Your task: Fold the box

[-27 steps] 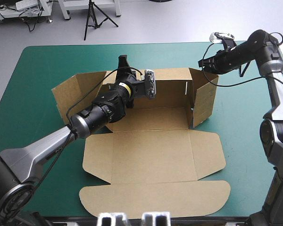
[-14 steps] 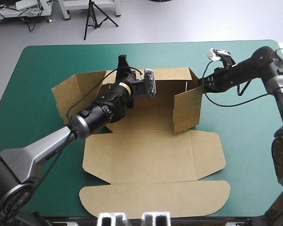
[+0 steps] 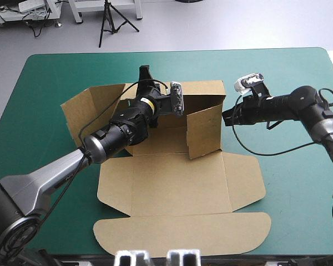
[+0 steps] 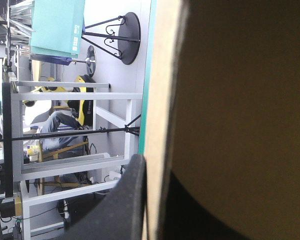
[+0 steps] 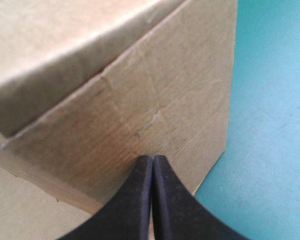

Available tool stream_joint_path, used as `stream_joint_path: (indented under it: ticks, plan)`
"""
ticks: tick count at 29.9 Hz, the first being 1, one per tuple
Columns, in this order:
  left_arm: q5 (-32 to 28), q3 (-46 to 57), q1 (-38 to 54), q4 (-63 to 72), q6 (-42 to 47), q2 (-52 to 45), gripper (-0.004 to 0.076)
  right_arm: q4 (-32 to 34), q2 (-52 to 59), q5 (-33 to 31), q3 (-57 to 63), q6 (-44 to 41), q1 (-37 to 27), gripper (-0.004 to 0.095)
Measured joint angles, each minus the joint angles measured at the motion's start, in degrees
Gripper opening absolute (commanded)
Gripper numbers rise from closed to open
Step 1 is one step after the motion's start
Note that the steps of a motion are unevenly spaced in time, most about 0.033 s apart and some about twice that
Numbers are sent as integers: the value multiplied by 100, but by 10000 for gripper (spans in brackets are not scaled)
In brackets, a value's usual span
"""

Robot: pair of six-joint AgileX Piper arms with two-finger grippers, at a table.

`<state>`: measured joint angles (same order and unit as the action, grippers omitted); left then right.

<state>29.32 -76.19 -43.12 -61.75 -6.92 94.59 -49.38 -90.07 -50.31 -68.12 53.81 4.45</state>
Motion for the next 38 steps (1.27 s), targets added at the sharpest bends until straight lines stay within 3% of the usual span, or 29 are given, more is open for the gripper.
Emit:
stream_joint_path:
  ticks: [5,9,11,15,16,18,23,30,38]
  plan:
    - [137,0,-79,-30,-5,0,-9,-601,405,885,821,1023,195,-16]
    - [226,0,-122,-27,-11,0,-9,-712,545,974,1086,1314,201,64]
    - [252,0,-133,32,-70,0,-9,-603,564,869,1098,1368,201,219]
    - [319,-6,-133,290,-352,-31,-9,-141,565,406,980,1390,201,670]
    - [328,-6,-133,333,-407,-39,-9,-55,565,235,914,1344,201,753]
    - [350,-12,-145,432,-464,-59,-9,61,577,-39,772,1261,213,825]
    - [418,-22,-182,496,-514,-69,-9,96,608,-330,650,1210,231,753]
    - [949,-82,-474,826,-628,-130,-9,50,608,33,649,936,328,645]
    - [1453,-94,-762,195,467,32,-9,-156,608,249,649,869,351,631]
